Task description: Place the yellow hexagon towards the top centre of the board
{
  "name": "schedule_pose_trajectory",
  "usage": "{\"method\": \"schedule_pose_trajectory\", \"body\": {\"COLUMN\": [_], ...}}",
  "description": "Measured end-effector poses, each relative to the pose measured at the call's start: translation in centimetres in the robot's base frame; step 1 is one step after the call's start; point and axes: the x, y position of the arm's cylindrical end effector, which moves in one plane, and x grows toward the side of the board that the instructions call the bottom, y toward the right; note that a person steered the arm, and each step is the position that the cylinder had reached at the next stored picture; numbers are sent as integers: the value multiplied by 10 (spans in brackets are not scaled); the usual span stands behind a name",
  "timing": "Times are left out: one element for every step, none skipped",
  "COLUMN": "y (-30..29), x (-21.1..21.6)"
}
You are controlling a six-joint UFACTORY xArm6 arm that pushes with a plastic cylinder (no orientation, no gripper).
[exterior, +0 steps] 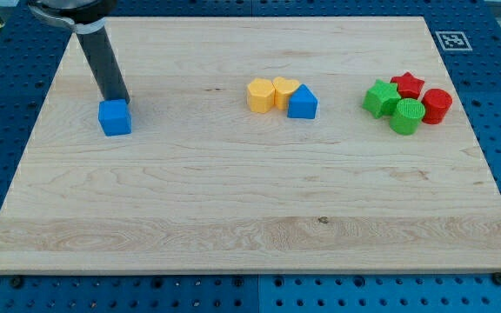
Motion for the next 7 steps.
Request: {"method": "schedule_pose_trajectory", "body": {"y": [0,0,8,15,17,33,33], "x": [11,13,13,13,13,13,13]}}
